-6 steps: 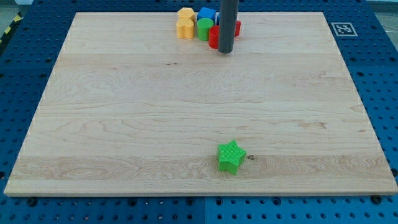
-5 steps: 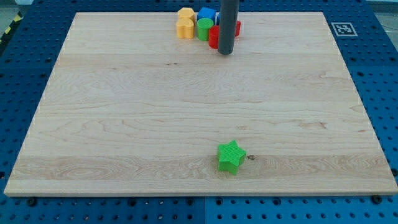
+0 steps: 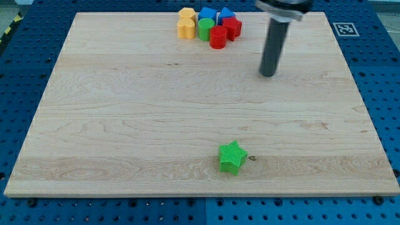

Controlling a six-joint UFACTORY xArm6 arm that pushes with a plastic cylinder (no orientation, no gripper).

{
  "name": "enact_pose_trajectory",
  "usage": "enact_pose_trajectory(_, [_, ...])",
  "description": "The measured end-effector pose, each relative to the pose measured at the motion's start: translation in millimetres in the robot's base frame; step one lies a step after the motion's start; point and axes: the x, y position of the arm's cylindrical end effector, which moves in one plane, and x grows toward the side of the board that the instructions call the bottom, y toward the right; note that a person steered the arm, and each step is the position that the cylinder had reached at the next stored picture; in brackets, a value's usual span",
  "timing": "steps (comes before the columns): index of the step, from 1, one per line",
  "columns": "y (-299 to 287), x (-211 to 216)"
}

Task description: Move the red circle diagonally top left to the green star

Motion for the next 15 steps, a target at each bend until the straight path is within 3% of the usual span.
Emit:
enact_pose_trajectory(1, [26.2, -41.8])
enact_pose_trajectory(3, [7.4, -121.3])
enact_pose_trajectory(7, [-130.4, -61.6])
enact_pose_trajectory(9, [-82.9, -71.4])
enact_pose_trajectory(11, [-140.4, -92.1])
enact_pose_trajectory(13, [-216.8, -65.3])
enact_pose_trajectory(15, [-213.8, -117.5])
